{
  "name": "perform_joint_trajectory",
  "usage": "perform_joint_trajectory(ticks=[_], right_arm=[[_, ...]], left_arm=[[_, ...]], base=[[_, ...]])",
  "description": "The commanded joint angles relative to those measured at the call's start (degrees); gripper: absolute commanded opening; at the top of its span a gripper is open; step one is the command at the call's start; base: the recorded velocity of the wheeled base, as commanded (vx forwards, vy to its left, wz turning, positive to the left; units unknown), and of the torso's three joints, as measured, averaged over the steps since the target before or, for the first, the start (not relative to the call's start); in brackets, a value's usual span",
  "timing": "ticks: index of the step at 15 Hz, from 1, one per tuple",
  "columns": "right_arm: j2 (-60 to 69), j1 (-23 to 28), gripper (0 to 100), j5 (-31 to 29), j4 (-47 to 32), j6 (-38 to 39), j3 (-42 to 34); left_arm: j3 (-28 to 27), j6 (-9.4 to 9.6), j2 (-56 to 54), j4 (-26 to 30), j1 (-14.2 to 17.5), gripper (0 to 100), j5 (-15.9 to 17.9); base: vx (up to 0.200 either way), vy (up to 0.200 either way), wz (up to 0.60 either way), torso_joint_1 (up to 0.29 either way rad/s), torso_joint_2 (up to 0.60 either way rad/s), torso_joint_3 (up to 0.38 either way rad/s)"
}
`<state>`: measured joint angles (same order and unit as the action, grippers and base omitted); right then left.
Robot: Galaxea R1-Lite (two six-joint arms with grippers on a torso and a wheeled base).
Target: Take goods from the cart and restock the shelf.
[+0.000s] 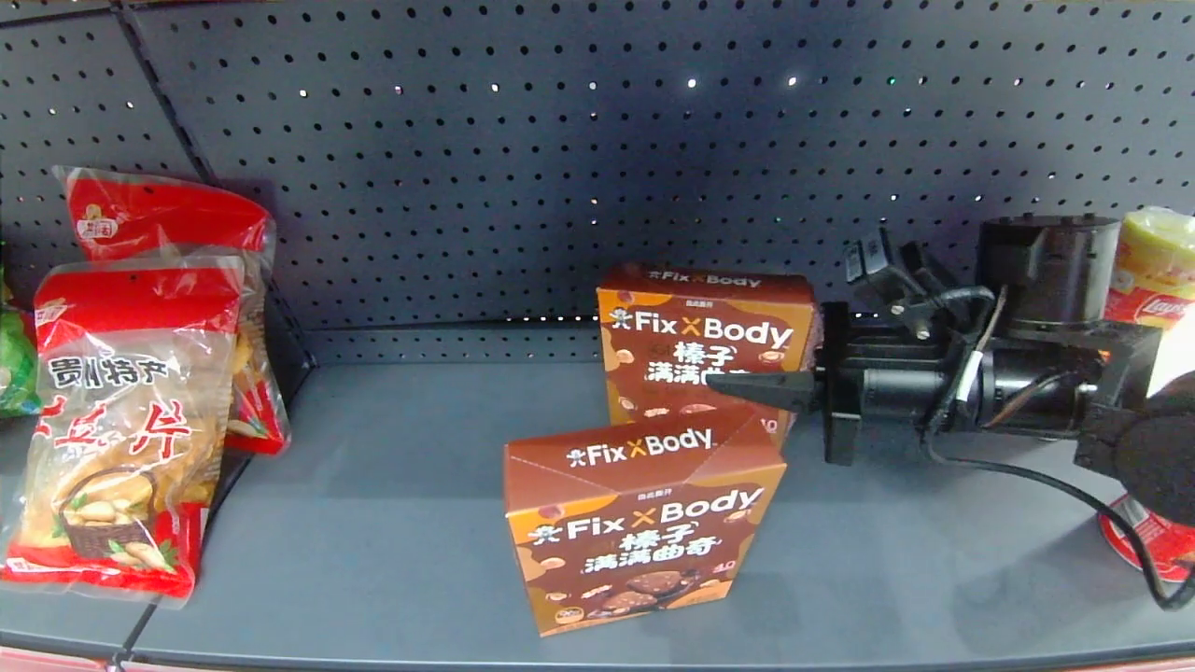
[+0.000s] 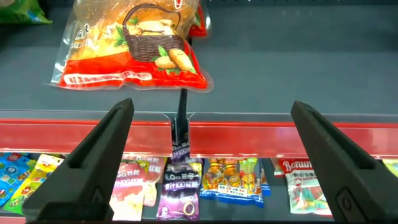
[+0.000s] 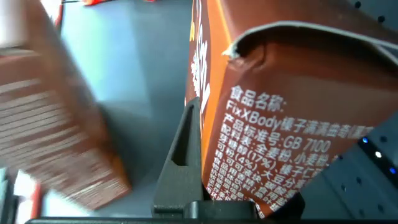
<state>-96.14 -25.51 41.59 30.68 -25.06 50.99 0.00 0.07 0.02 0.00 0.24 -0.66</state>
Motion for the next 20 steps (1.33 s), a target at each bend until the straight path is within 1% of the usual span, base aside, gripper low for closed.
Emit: perform_joint_trajectory(ticks=[1,2,3,6,7,10,12,15,19,20], right_arm=[[-5.1,-1.0,0,-0.3,0.1,0.6,3.6],[-6.9,-1.7,0,-0.2,0.1,2.3,5.7],[-7.0,-3.3,0,-0.2,0.2,3.6,6.2],[-7.0,-6.8,0,-0.2,0.2,4.8,6.1],[-7.0,-7.1,0,-0.2,0.2,4.8,6.1],[-8.5,-6.7,0,-0.4,0.4,5.6,6.6],[-9.4,-5.6,0,-1.7,0.8,6.0,6.8],[-11.2,-3.8,0,-4.7,4.8,11.2,7.7],[-11.4,-3.5,0,-4.7,5.0,11.4,7.7],[-10.5,-2.5,0,-4.3,5.0,11.2,6.4]], left_arm=[[0.0,0.01,0.0,0.0,0.0,100,0.0],[0.0,0.01,0.0,0.0,0.0,100,0.0],[0.0,0.01,0.0,0.0,0.0,100,0.0],[0.0,0.01,0.0,0.0,0.0,100,0.0],[0.0,0.01,0.0,0.0,0.0,100,0.0],[0.0,0.01,0.0,0.0,0.0,100,0.0],[0.0,0.01,0.0,0.0,0.0,100,0.0],[0.0,0.01,0.0,0.0,0.0,100,0.0],[0.0,0.01,0.0,0.0,0.0,100,0.0],[0.0,0.01,0.0,0.0,0.0,100,0.0]], base=[[0.0,0.0,0.0,0.0,0.0,0.0],[0.0,0.0,0.0,0.0,0.0,0.0],[0.0,0.0,0.0,0.0,0.0,0.0],[0.0,0.0,0.0,0.0,0.0,0.0],[0.0,0.0,0.0,0.0,0.0,0.0],[0.0,0.0,0.0,0.0,0.0,0.0],[0.0,0.0,0.0,0.0,0.0,0.0],[0.0,0.0,0.0,0.0,0.0,0.0],[0.0,0.0,0.0,0.0,0.0,0.0],[0.0,0.0,0.0,0.0,0.0,0.0]])
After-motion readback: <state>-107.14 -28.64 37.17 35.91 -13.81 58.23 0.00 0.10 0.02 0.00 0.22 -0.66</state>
